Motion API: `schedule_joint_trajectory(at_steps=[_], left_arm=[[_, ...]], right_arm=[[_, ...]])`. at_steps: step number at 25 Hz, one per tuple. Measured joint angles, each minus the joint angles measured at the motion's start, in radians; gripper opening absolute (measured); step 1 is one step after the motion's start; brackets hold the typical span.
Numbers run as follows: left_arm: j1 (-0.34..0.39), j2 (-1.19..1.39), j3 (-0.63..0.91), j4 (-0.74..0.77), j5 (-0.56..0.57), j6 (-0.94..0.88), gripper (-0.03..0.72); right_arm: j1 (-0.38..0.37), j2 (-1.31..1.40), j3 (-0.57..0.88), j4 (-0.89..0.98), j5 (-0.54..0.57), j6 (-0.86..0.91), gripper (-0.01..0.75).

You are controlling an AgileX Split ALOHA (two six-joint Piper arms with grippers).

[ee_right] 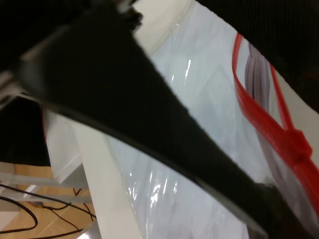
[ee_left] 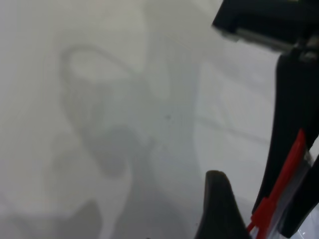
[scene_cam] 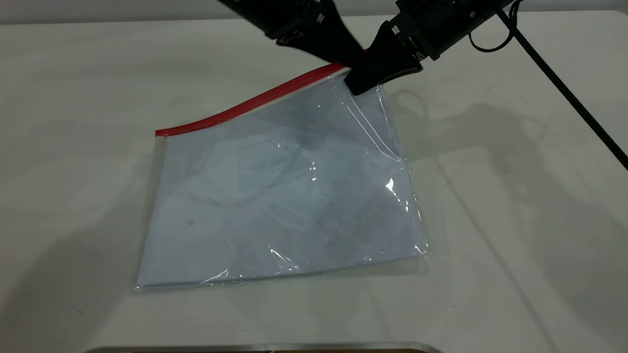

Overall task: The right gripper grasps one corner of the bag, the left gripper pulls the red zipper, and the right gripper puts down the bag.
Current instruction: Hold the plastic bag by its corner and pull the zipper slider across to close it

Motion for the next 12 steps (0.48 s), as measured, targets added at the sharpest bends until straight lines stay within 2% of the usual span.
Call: schedule_joint_trajectory(at_steps=[4, 12], left_arm=[[0.000, 0.000, 0.000, -0.002, -0.005, 0.005, 0.533], [0.000, 0.003, 0.000, -0.003, -0.019, 0.008, 0.435]], right_arm=[[0.000, 0.000, 0.000, 0.000, -0.002, 0.000, 0.035], [0.000, 0.000, 0.000, 0.001, -0.002, 0.000, 0.035]])
